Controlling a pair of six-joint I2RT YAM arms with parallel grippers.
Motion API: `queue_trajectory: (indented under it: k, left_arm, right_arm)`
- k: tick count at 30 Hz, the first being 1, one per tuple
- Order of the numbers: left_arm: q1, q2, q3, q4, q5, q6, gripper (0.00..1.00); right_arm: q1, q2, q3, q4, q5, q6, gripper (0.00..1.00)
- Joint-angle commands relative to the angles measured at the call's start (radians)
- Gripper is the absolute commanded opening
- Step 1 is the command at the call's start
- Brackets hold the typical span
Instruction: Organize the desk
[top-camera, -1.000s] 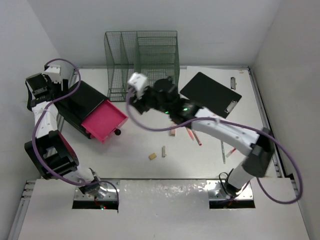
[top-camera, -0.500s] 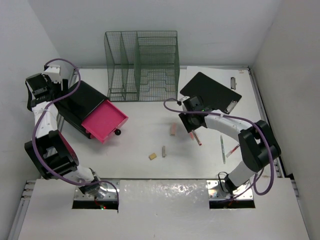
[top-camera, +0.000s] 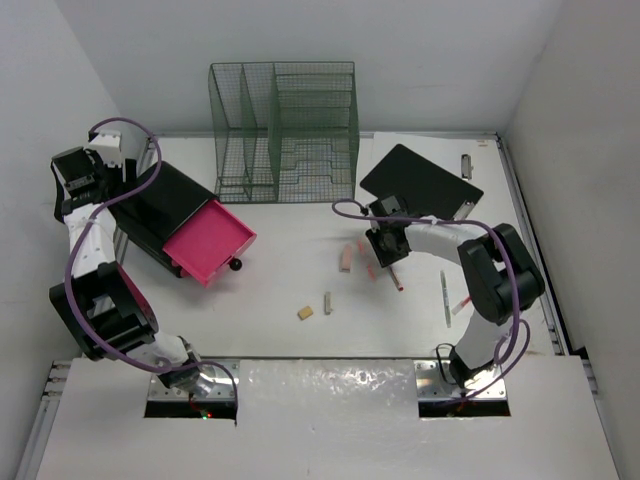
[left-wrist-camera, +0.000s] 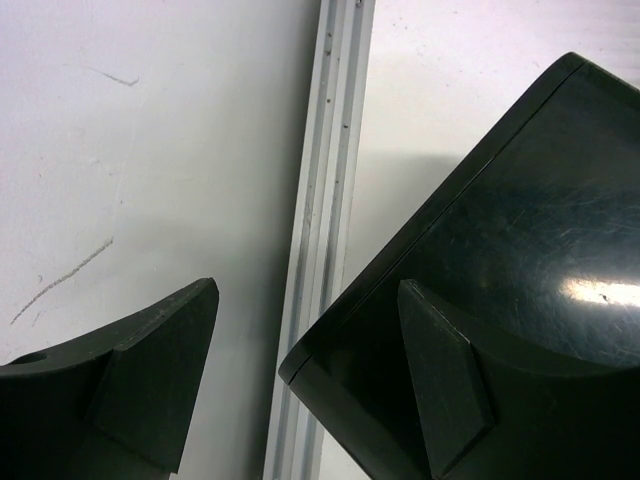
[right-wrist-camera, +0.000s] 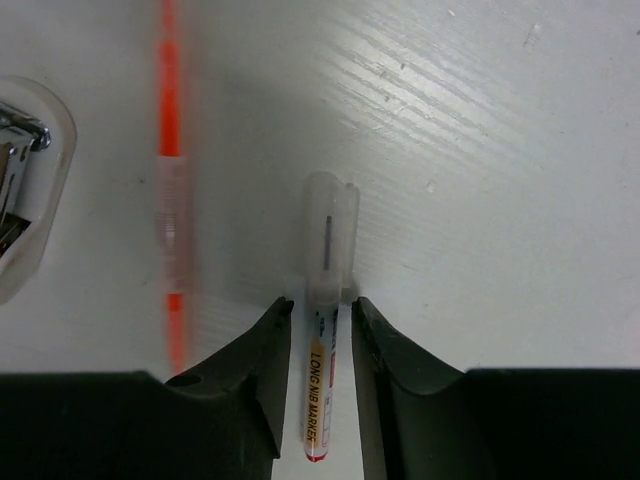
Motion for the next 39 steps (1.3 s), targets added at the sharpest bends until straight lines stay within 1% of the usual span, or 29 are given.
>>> queue_trajectory:
  k: [1,5,6,10,12,13,15,16,17,18,19,20,21,22,23,24,25,26,27,28,29,30,33,36,37,39]
  left_arm:
    - [-0.001,0.011,-0.046,-0.167,-0.023,0.020,0.72]
    - [-0.001,0.010,-0.043,-0.172,-0.012,0.019,0.72]
    - [-0.001,0.011,-0.043,-0.172,-0.009,0.020,0.72]
    - [0.001,0.013,-0.046,-0.172,-0.009,0.023,0.72]
    - [-0.001,0.016,-0.046,-0.170,-0.008,0.022,0.72]
    - [-0.001,0.017,-0.046,-0.169,-0.007,0.020,0.72]
    - [-0.001,0.019,-0.044,-0.169,-0.003,0.016,0.72]
    - [0.001,0.019,-0.044,-0.170,-0.001,0.013,0.72]
    - [-0.001,0.019,-0.044,-0.169,0.000,0.012,0.72]
    - [0.001,0.019,-0.044,-0.169,0.000,0.011,0.72]
    - [-0.001,0.019,-0.044,-0.169,0.002,0.009,0.72]
    - [0.001,0.019,-0.046,-0.170,0.000,0.009,0.72]
    - [0.001,0.019,-0.044,-0.170,0.002,0.009,0.72]
    - [-0.001,0.020,-0.044,-0.172,0.003,0.009,0.72]
    - [0.001,0.022,-0.044,-0.173,0.002,0.008,0.72]
    - [-0.001,0.022,-0.043,-0.178,0.003,0.008,0.72]
    - [0.001,0.023,-0.041,-0.181,0.005,0.008,0.72]
    - [0.001,0.025,-0.041,-0.183,0.005,0.009,0.72]
    - [0.001,0.025,-0.043,-0.186,0.005,0.012,0.72]
    - [-0.001,0.025,-0.043,-0.187,0.005,0.012,0.72]
    - [-0.001,0.025,-0.046,-0.186,0.005,0.014,0.72]
    - [0.001,0.026,-0.047,-0.184,0.005,0.016,0.72]
    - [-0.001,0.031,-0.050,-0.183,0.006,0.019,0.72]
    - [-0.001,0.037,-0.047,-0.177,0.006,0.020,0.72]
    - [-0.001,0.042,-0.046,-0.175,0.008,0.020,0.72]
    - [0.001,0.045,-0.038,-0.176,0.006,0.017,0.72]
  right_arm:
    - [-0.020,0.006,-0.014,0.033,-0.020,0.019,0.29]
    - [-0.028,0.027,-0.010,0.019,-0.012,0.006,0.03]
    - [-0.028,0.024,-0.007,0.016,-0.011,0.003,0.00]
    - [-0.028,-0.018,0.033,-0.005,0.017,-0.037,0.00]
    - [-0.012,-0.052,0.111,-0.021,0.025,-0.059,0.00]
    - [0.000,-0.066,0.142,-0.019,0.031,-0.096,0.00]
    - [0.078,-0.115,0.217,0.017,0.089,-0.141,0.00]
    - [0.118,-0.129,0.239,0.090,0.121,-0.229,0.00]
    - [0.203,-0.149,0.266,0.143,0.174,-0.275,0.00]
    - [0.243,-0.150,0.277,0.259,0.183,-0.372,0.00]
    - [0.321,-0.146,0.298,0.321,0.171,-0.417,0.00]
    - [0.357,-0.123,0.314,0.370,0.093,-0.461,0.00]
    - [0.386,-0.102,0.326,0.433,0.042,-0.501,0.00]
    - [0.441,-0.076,0.367,0.532,0.005,-0.565,0.00]
    - [0.468,-0.043,0.399,0.572,-0.055,-0.590,0.00]
    - [0.488,0.039,0.439,0.605,-0.093,-0.625,0.00]
    - [0.517,0.085,0.544,0.602,-0.125,-0.638,0.00]
    - [0.531,0.133,0.600,0.599,-0.170,-0.642,0.00]
    - [0.541,0.227,0.657,0.581,-0.225,-0.641,0.00]
    - [0.557,0.274,0.768,0.562,-0.251,-0.641,0.00]
    - [0.563,0.317,0.823,0.519,-0.297,-0.646,0.00]
    - [0.575,0.390,0.911,0.501,-0.313,-0.650,0.00]
    - [0.587,0.477,1.004,0.441,-0.334,-0.672,0.00]
    - [0.590,0.492,1.003,0.435,-0.351,-0.687,0.00]
    - [0.591,0.495,0.995,0.432,-0.360,-0.689,0.01]
    - [0.592,0.500,1.003,0.395,-0.374,-0.693,0.08]
